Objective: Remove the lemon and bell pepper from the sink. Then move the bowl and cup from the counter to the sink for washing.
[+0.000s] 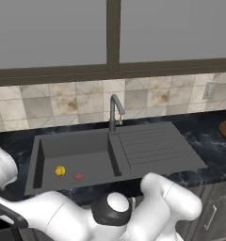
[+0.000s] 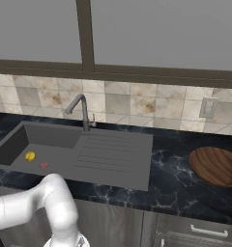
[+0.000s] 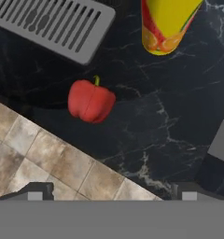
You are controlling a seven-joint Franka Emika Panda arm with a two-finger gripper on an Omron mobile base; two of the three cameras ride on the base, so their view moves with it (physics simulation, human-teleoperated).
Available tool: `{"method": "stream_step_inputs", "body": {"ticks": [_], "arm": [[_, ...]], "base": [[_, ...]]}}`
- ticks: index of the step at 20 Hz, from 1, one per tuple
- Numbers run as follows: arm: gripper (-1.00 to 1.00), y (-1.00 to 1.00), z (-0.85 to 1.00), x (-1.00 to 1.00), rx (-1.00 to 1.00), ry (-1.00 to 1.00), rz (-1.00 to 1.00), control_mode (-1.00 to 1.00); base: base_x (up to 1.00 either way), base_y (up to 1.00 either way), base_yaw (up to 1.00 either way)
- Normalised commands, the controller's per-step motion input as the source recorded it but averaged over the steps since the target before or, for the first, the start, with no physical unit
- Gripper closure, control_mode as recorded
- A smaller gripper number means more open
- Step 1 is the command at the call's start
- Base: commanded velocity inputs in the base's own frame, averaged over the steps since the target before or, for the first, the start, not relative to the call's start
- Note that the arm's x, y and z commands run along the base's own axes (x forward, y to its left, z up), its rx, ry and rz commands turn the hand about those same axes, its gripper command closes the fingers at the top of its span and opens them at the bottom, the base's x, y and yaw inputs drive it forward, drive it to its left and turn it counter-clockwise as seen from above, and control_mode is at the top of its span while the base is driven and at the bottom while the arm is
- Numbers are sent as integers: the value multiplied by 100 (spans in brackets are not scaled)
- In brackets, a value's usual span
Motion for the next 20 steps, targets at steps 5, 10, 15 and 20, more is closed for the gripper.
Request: {"method": "stream_step_inputs", "body": {"ticks": [5,10,15,20], "arm": [[-100,-42,21,-14,0,-3,0,-100],[-100,-46,22,-12,0,0,0,-100],[-100,-49,23,-14,1,0,0,-100],[-100,-53,21,-15,2,0,0,-100]], "base": [[0,0,0],[0,0,0],[0,0,0],[0,0,0]]}}
